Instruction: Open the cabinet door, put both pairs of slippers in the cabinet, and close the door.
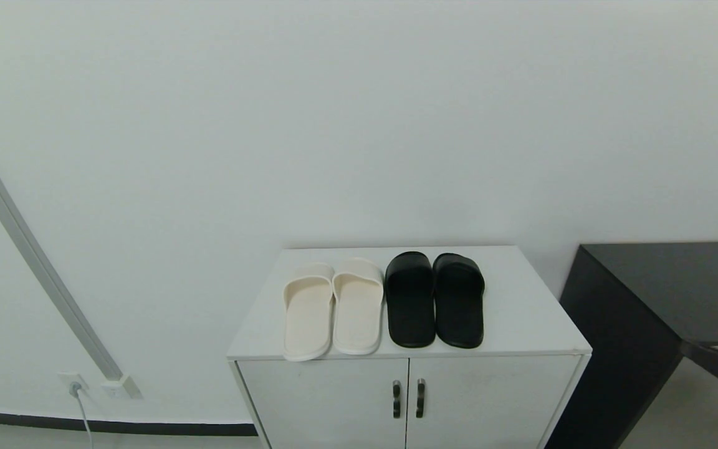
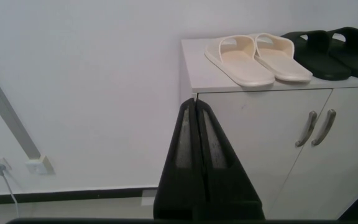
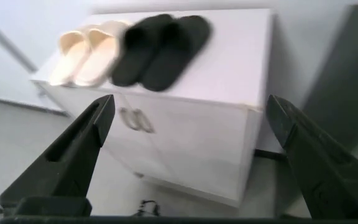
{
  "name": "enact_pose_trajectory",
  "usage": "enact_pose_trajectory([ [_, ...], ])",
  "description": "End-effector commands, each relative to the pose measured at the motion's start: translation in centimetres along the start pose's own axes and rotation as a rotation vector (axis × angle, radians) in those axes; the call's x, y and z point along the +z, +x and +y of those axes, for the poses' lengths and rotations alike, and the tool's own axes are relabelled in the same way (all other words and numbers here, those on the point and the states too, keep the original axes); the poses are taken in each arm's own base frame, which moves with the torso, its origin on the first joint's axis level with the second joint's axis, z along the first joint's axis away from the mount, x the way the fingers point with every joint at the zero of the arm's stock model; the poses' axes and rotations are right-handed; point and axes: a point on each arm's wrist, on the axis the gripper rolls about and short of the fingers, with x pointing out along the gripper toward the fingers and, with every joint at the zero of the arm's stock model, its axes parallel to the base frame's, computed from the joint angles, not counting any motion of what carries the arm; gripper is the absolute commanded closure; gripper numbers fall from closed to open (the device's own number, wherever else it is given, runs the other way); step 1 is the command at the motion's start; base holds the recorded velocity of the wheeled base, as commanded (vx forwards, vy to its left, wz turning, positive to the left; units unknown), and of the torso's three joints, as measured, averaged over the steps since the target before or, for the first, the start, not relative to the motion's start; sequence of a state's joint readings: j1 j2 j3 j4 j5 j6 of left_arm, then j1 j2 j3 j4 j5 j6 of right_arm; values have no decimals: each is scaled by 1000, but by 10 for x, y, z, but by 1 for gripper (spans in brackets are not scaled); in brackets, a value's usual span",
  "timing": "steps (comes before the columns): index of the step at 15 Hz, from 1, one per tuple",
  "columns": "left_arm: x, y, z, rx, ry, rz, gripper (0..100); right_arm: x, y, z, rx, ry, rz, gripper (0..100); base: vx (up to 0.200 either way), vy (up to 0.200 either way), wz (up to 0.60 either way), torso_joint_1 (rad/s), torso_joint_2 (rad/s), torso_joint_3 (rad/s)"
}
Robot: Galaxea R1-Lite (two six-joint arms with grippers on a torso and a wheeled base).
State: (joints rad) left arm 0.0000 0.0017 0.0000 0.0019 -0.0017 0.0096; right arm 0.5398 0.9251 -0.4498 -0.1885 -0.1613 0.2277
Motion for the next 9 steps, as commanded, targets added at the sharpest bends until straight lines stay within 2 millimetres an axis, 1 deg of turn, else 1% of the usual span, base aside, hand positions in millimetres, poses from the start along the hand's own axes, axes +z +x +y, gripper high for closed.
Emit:
enact_pose_trajectory([
  [1, 0, 0, 0, 0, 0, 1, 100, 11, 74, 54, 1, 15, 67, 0, 0, 0, 0, 0, 0, 0],
  [2, 0, 0, 0, 0, 0, 1, 100, 10, 96, 63, -12, 17, 77, 0, 0, 0, 0, 0, 0, 0],
  [4, 0, 0, 0, 0, 0, -1, 100, 5, 132, 80, -36, 5, 87, 0, 0, 0, 0, 0, 0, 0],
  [5, 0, 0, 0, 0, 0, -1, 100, 5, 153, 91, -65, 3, 67, 0, 0, 0, 0, 0, 0, 0],
  [6, 0, 0, 0, 0, 0, 1, 100, 4, 171, 98, -102, -1, 60, 0, 0, 0, 0, 0, 0, 0],
  [9, 0, 0, 0, 0, 0, 1, 100, -3, 216, 113, -194, -19, 50, 0, 0, 0, 0, 0, 0, 0],
])
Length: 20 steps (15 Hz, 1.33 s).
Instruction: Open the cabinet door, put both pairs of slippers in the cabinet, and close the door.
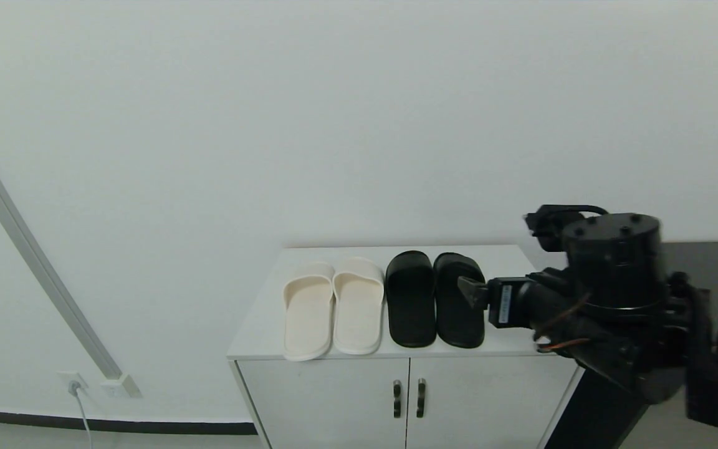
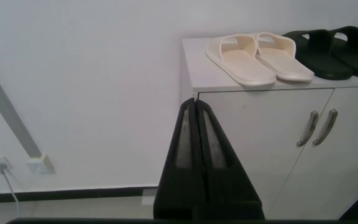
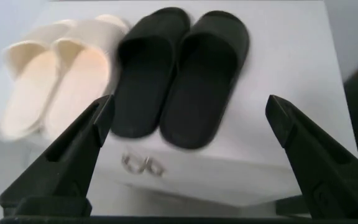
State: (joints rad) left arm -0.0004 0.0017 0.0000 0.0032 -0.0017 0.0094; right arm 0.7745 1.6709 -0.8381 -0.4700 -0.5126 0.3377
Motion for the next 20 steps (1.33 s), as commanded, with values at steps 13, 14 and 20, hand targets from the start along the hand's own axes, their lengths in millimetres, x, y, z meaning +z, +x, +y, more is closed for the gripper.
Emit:
enact_pose_trajectory([
  [13, 0, 0, 0, 1, -2, 0, 100, -55, 166, 39, -209, -50, 25, 0, 0, 0, 0, 0, 0, 0],
  [14, 0, 0, 0, 1, -2, 0, 100, -56, 174, 37, -217, -52, 24, 0, 0, 0, 0, 0, 0, 0],
  [20, 0, 0, 0, 1, -2, 0, 100, -56, 200, 33, -239, -63, -3, 100, 0, 0, 0, 0, 0, 0],
])
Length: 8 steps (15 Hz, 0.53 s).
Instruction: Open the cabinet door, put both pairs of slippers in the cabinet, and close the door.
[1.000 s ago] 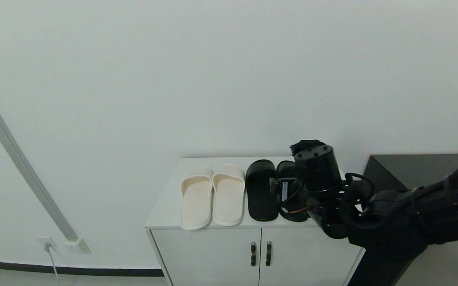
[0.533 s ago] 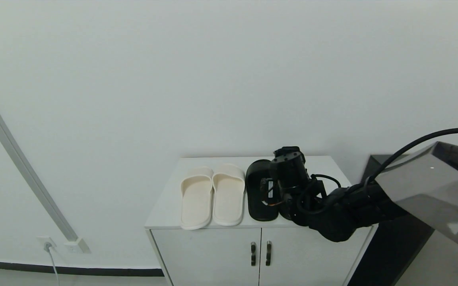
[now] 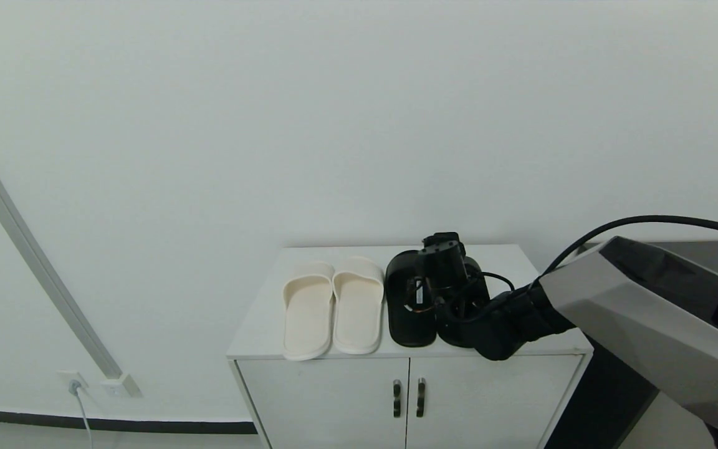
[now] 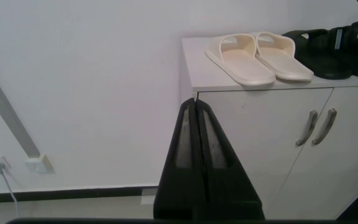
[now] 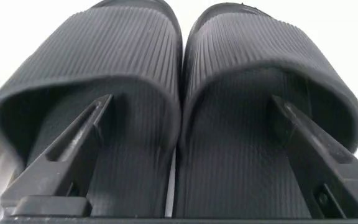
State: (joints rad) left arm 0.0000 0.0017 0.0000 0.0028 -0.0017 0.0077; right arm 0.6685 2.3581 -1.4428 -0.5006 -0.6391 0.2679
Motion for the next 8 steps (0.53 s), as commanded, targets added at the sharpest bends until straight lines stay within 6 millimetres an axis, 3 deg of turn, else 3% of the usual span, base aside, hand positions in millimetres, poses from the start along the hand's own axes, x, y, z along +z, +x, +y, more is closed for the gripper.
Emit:
enact_pose_trajectory([
  [1, 0, 0, 0, 0, 0, 0, 100, -3, 7, 1, -6, 2, -2, 100, 0, 0, 0, 0, 0, 0],
  [8, 0, 0, 0, 0, -2, 0, 100, -3, 8, 1, -3, 6, -11, 100, 0, 0, 0, 0, 0, 0],
])
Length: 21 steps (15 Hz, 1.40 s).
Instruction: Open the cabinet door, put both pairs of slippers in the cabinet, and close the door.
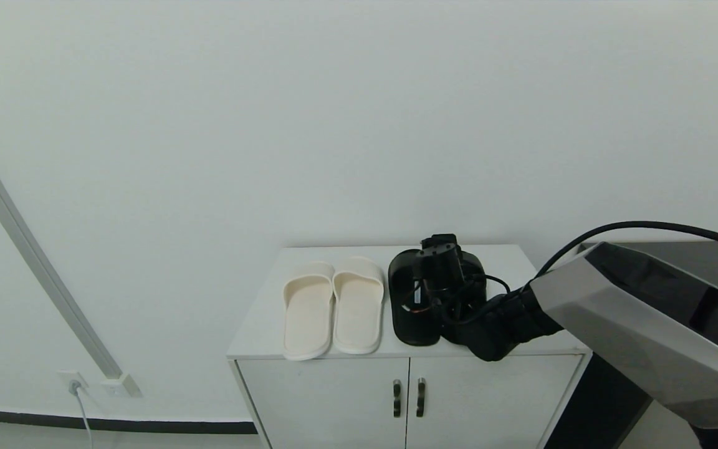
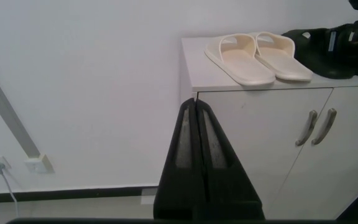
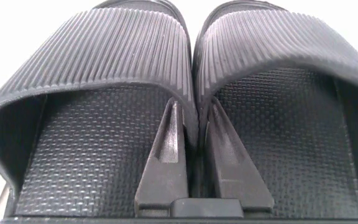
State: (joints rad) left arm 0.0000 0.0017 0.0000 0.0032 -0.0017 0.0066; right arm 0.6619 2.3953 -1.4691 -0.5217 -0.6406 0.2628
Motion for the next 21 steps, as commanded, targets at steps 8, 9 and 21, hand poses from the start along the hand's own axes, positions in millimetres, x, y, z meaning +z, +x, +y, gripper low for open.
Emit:
enact_pose_trajectory([
  [8, 0, 0, 0, 0, 1, 0, 100, 53, -120, -66, 289, -61, -116, 100, 0, 0, 0, 0, 0, 0],
  [9, 0, 0, 0, 0, 1, 0, 100, 53, -139, -74, 356, -68, -108, 100, 0, 0, 0, 0, 0, 0],
  [21, 0, 0, 0, 0, 1, 0, 100, 37, -214, -107, 664, -128, 0, 100, -17, 0, 0, 0, 0, 1],
])
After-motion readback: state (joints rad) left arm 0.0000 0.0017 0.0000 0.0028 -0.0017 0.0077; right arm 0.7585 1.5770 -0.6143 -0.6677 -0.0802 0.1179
